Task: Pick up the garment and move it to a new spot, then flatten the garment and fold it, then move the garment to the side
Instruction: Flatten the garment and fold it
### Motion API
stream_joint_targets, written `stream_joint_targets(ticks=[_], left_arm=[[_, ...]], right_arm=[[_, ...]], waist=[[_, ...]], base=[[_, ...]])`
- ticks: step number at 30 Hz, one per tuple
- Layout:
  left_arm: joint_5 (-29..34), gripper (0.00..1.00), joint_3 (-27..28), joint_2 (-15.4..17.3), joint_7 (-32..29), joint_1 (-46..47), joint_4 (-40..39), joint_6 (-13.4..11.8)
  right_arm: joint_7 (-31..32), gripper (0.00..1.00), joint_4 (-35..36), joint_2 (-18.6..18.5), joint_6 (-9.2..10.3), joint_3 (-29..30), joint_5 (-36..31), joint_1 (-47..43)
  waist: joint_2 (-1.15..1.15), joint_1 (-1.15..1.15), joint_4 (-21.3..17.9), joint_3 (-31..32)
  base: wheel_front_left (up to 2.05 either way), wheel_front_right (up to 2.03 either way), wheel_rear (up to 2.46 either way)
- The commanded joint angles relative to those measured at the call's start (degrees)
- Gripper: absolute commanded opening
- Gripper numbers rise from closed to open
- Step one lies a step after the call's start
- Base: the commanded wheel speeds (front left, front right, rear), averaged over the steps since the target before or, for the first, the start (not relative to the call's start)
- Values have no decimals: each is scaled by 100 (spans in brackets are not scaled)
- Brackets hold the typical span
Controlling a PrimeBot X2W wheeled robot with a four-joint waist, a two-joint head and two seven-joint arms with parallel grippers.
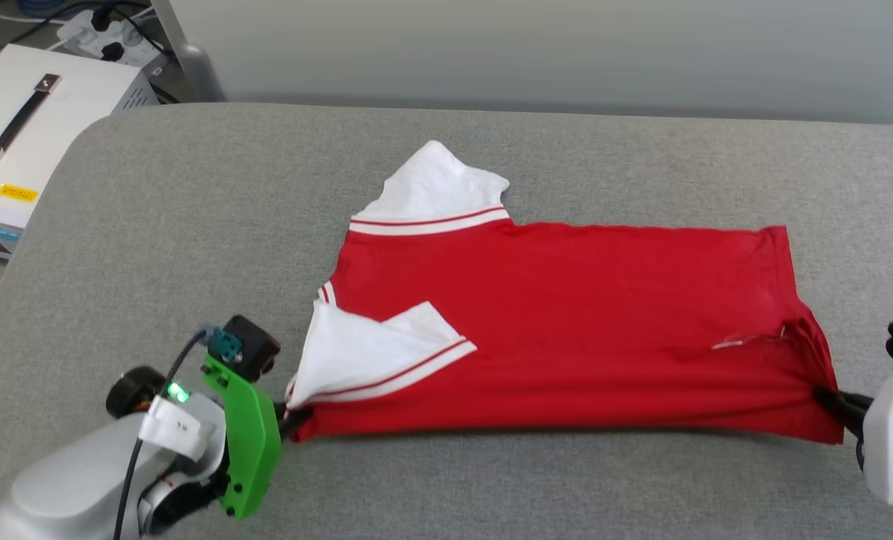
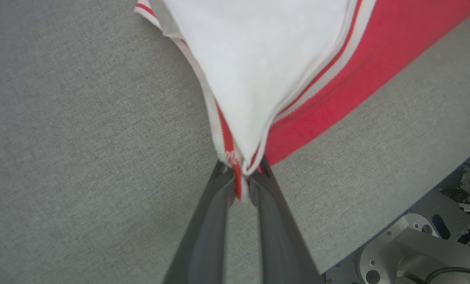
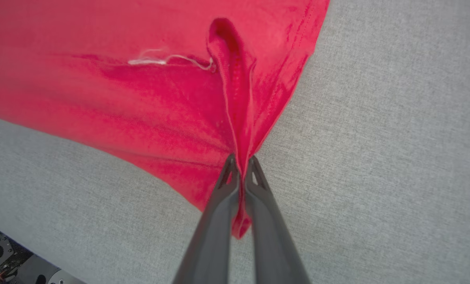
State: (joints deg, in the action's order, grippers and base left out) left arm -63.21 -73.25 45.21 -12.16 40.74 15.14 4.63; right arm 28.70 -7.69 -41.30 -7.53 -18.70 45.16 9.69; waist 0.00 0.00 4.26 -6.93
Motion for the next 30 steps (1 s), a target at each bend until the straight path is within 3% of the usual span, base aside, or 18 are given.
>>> stream_joint_targets(ticks=[1, 13, 23, 24, 25, 26, 30], left_arm=[[-58, 0, 2, 109, -25, -155, -67, -90], [-103, 0, -3, 323, -219, -799, -719, -526], [173, 0, -6, -24, -259, -809, -164, -531], [195, 0, -6, -54, -223, -813, -125, -532], [217, 42, -1, -80, -168, -820, -90, -543], [275, 100, -1, -92, -100, -815, -68, -564], [595, 100, -2, -53, 99, -790, -114, -638]], right_arm=[[-5, 0, 58, -50, 4, 105, 19, -182], [303, 0, 516, 270, 4, 983, -196, -1277], [29, 0, -319, 688, 4, 894, -646, -1222], [-77, 33, -371, 732, 4, 898, -660, -1224], [-218, 100, -410, 779, 4, 910, -677, -1228], [-381, 100, -435, 818, 4, 949, -713, -1233], [-1013, 100, -396, 949, 4, 1157, -951, -1295]], waist=[[0, 0, -6, 48], [0, 0, -108, -105], [0, 0, -55, -290], [0, 0, -46, -264], [0, 0, -39, -224], [0, 0, -30, -172], [0, 0, 8, 25]], base=[[0, 0, 0], [0, 0, 0], [0, 0, 0], [0, 0, 0], [0, 0, 0], [0, 0, 0], [0, 0, 0]])
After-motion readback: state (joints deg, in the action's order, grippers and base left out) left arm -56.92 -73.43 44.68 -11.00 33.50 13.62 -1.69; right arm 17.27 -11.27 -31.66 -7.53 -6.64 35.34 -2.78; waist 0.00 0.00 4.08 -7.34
